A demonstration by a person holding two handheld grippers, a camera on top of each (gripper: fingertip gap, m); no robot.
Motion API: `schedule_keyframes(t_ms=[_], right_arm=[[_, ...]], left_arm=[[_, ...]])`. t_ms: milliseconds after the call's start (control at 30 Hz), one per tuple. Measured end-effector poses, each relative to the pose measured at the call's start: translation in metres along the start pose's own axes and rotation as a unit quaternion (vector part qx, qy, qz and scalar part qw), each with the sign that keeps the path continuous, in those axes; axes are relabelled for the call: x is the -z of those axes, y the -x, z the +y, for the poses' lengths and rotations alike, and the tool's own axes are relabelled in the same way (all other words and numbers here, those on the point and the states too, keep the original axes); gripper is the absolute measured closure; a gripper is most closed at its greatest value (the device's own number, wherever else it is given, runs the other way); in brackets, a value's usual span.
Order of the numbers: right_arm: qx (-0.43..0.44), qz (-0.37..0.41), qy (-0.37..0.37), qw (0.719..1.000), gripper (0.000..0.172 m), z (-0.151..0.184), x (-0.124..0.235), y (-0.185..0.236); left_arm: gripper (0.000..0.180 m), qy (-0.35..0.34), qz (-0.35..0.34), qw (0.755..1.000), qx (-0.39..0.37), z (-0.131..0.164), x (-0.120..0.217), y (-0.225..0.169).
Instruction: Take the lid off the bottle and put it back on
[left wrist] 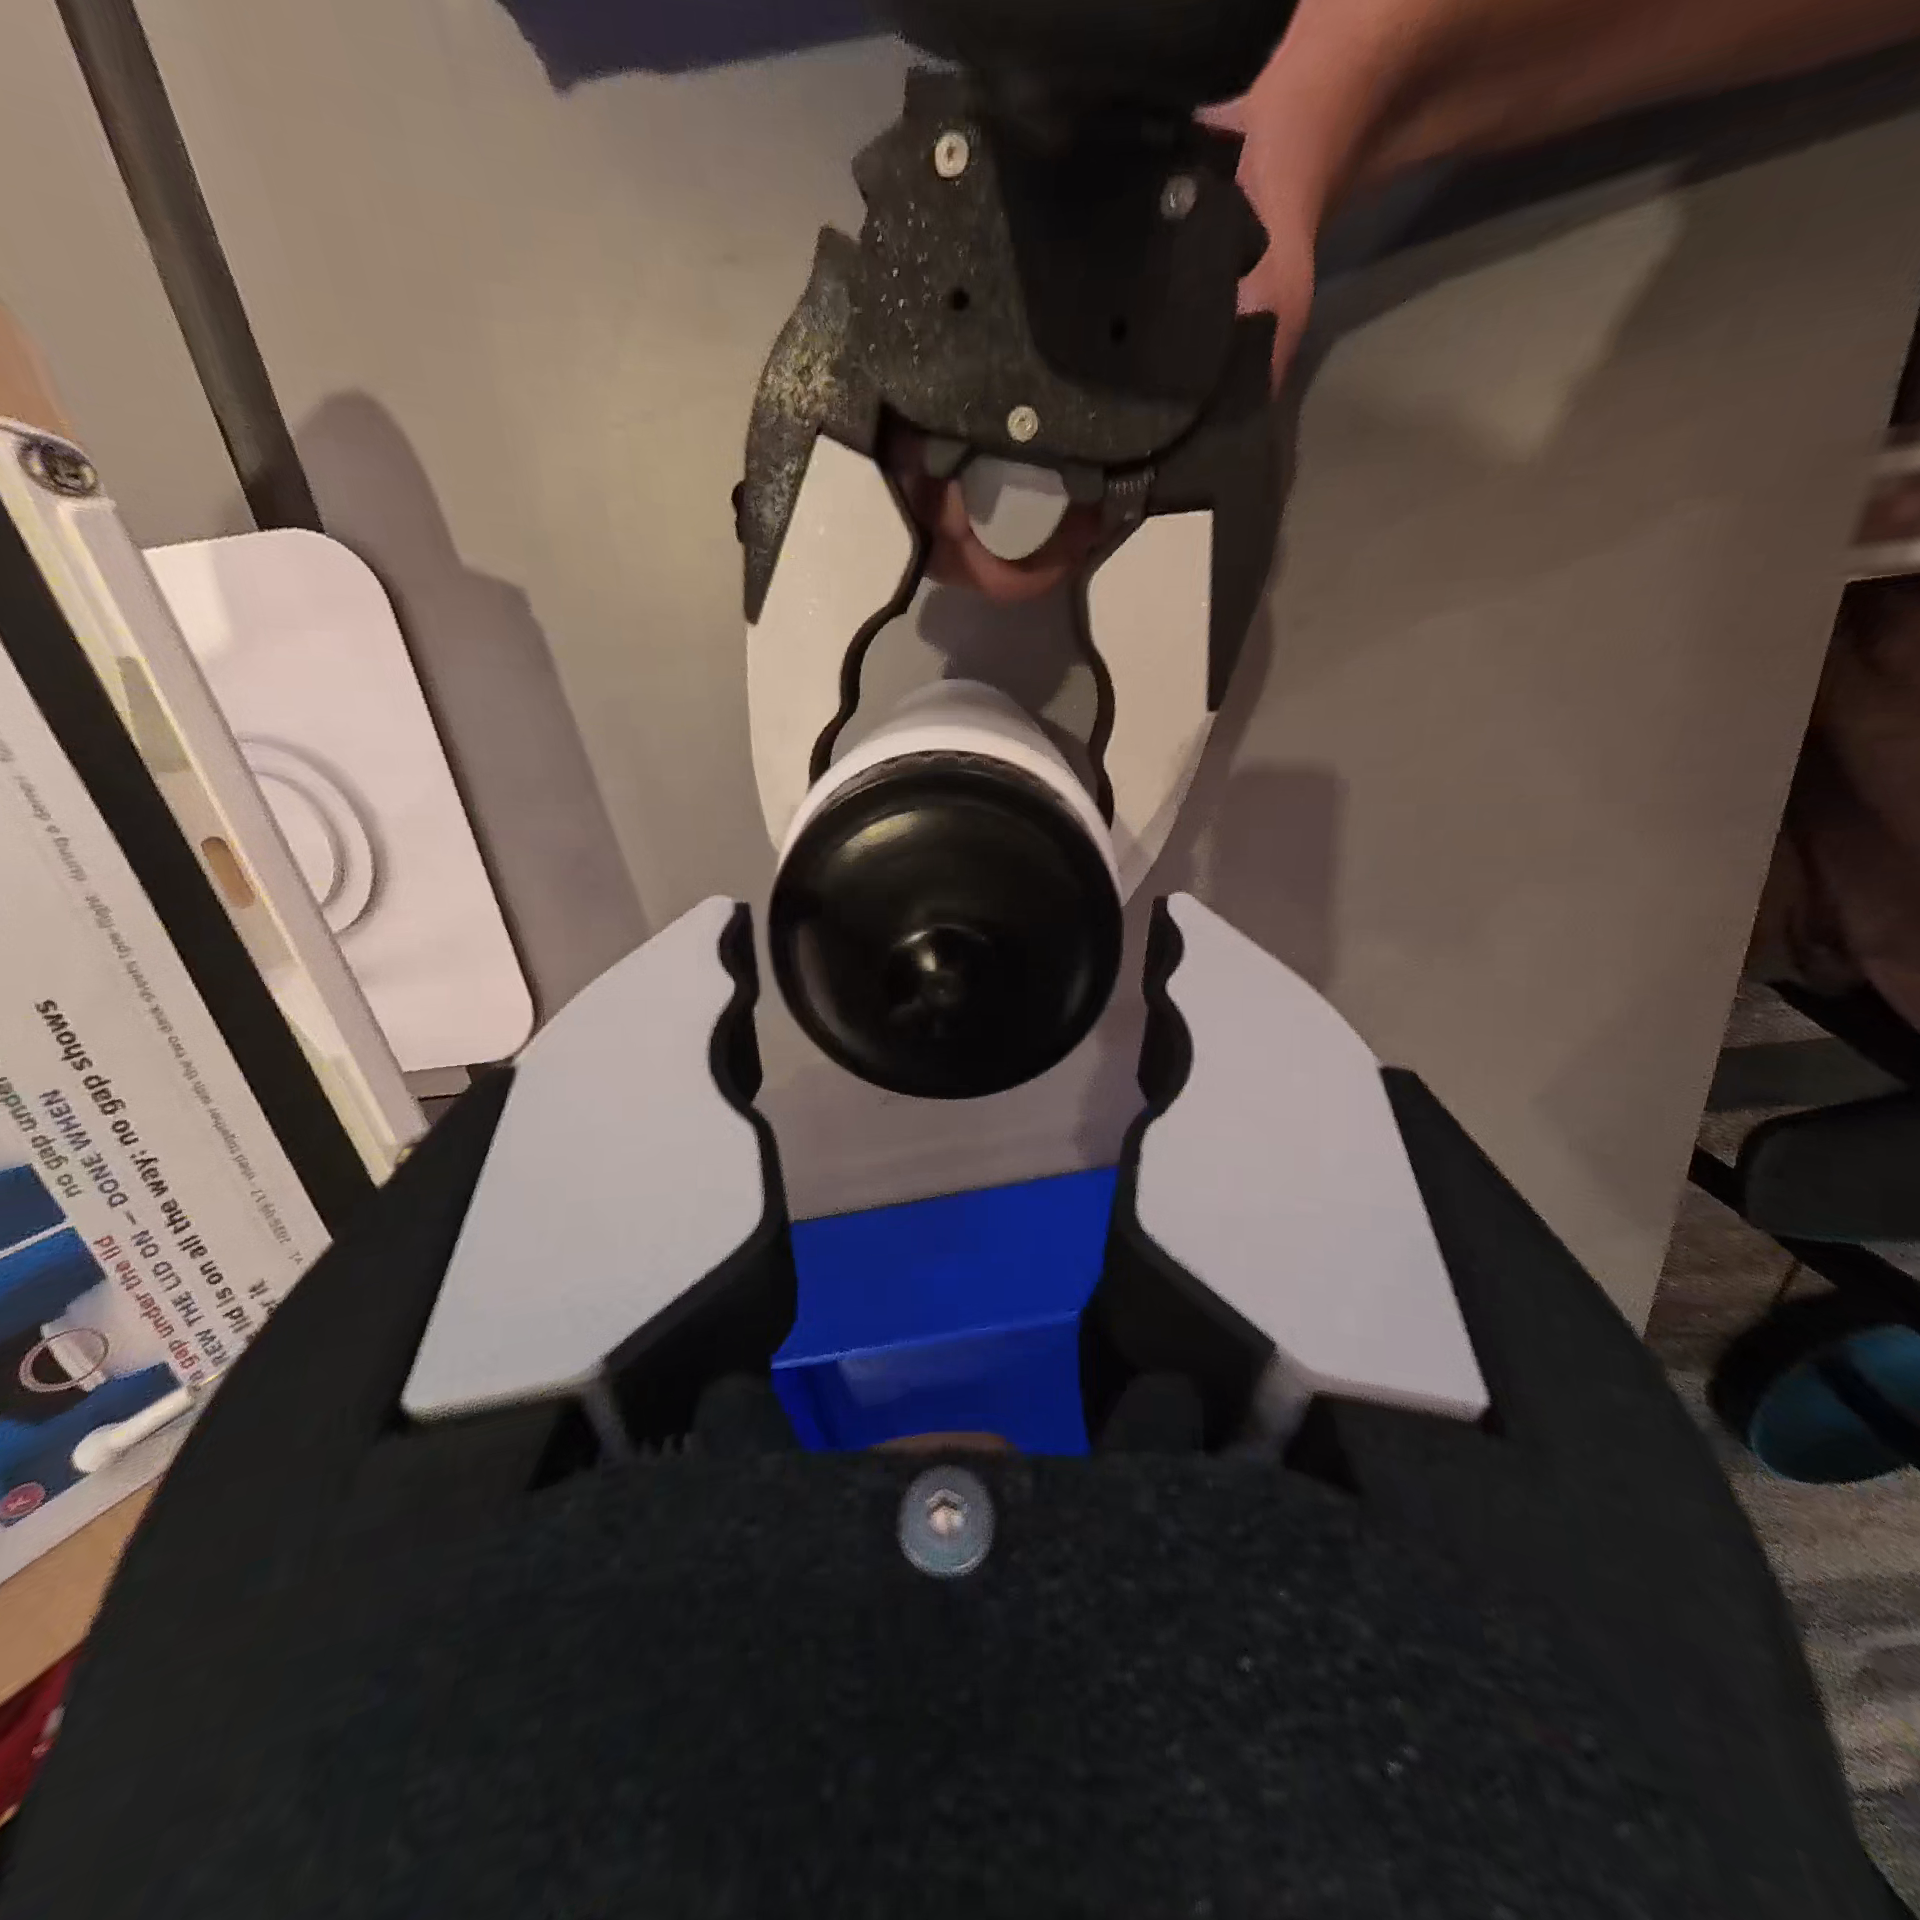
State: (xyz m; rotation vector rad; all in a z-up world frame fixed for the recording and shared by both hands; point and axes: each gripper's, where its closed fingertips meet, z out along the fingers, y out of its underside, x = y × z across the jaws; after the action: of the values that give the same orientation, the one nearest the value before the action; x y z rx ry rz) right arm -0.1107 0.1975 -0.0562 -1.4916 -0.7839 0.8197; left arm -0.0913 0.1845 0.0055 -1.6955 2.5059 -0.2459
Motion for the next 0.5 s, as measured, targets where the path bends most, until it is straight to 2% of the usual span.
schedule_keyframes(t_ms=[100, 200, 267, 400, 433, 500], right_arm=[[0.001, 0.000, 0.002, 1.000, 0.090, 0.0002, -0.0005, 0.0005], [0.001, -0.001, 0.002, 1.000, 0.090, 0.0004, -0.0006, 0.0007], [-0.001, 0.000, 0.002, 1.000, 0.090, 0.0005, -0.0007, 0.0003], [-0.001, 0.001, 0.003, 1.000, 0.090, 0.0007, -0.0007, 0.0003], [-0.001, 0.001, 0.004, 1.000, 0.090, 0.0008, -0.0005, 0.0003], [-0.002, 0.004, 0.006, 1.000, 0.090, 0.0009, -0.0008, -0.0002]], left_arm=[[0.103, 0.023, -0.006, 1.000, -0.009, 0.0095, -0.0079, 0.0035], [0.109, 0.023, -0.005, 0.999, -0.021, 0.0091, -0.0115, 0.0004], [0.109, 0.032, -0.011, 0.999, 0.009, 0.0099, -0.0110, 0.0020], [0.109, 0.045, -0.020, 0.987, 0.155, 0.0096, -0.0111, 0.0006], [0.109, 0.049, -0.026, 0.976, 0.211, 0.0095, -0.0110, 0.0007], [0.109, 0.038, -0.031, 0.936, 0.348, 0.0078, -0.0103, 0.0017]])
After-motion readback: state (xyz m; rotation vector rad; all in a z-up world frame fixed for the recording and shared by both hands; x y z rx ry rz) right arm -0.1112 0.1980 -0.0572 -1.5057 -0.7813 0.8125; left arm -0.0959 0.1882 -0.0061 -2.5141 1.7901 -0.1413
